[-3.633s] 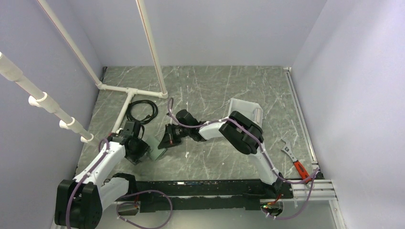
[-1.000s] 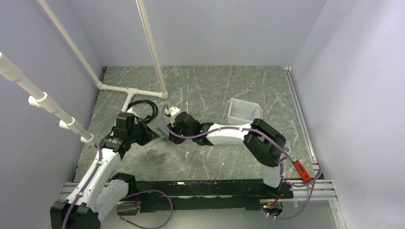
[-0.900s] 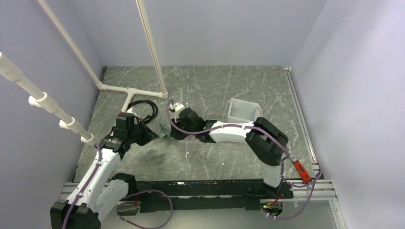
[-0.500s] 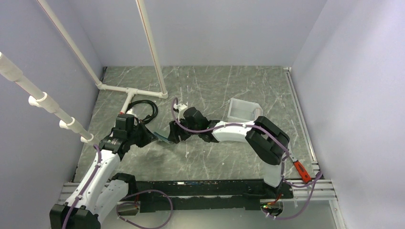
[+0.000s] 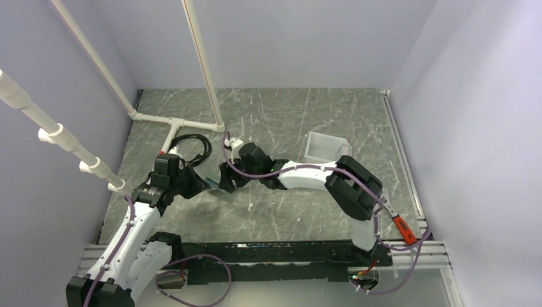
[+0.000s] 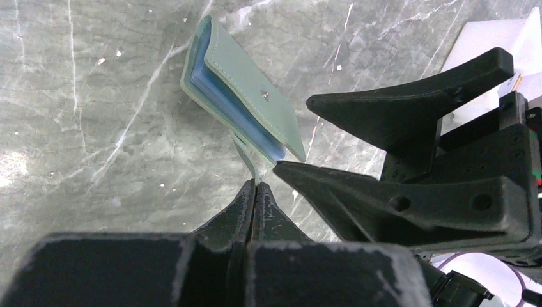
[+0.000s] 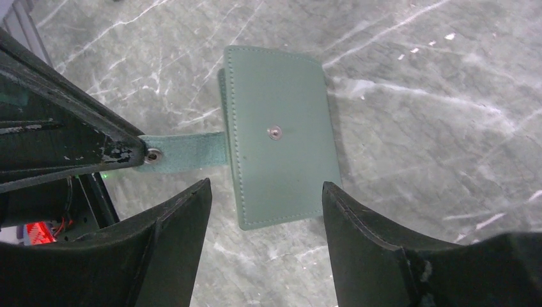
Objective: Put the credit cards into the card holder
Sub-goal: Open the card holder at the center of the board.
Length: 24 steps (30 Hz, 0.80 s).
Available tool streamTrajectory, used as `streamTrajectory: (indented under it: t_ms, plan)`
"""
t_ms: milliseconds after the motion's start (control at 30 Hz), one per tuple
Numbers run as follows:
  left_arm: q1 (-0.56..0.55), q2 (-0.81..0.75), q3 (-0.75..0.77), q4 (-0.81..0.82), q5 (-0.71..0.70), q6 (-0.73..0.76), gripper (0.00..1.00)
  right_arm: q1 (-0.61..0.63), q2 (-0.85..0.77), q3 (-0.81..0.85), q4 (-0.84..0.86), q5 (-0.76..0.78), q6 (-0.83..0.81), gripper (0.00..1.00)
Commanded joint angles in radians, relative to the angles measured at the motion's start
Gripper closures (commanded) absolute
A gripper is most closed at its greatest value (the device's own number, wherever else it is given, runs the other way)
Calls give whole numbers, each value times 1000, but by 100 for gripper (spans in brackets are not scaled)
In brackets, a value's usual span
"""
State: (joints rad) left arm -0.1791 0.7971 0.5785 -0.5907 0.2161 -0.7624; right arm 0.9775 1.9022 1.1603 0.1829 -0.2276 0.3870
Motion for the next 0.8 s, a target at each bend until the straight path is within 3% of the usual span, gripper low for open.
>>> streamTrajectory:
  t_ms: [0, 133, 400, 633, 767]
  plan:
    - [3, -20, 23, 7, -6, 19, 100, 33, 32, 86, -28, 43, -64, 34]
    - [3, -18, 20, 14, 1, 14, 100, 47, 51, 107, -46, 73, -79, 36]
    - [3, -22, 5, 22, 11, 11, 100, 47, 62, 107, -41, 92, -63, 59]
    - [3, -30, 9, 10, 3, 18, 100, 40, 54, 89, -26, 100, -35, 59]
    - [3, -41, 12, -8, -11, 17, 100, 40, 58, 97, -50, 139, -44, 67]
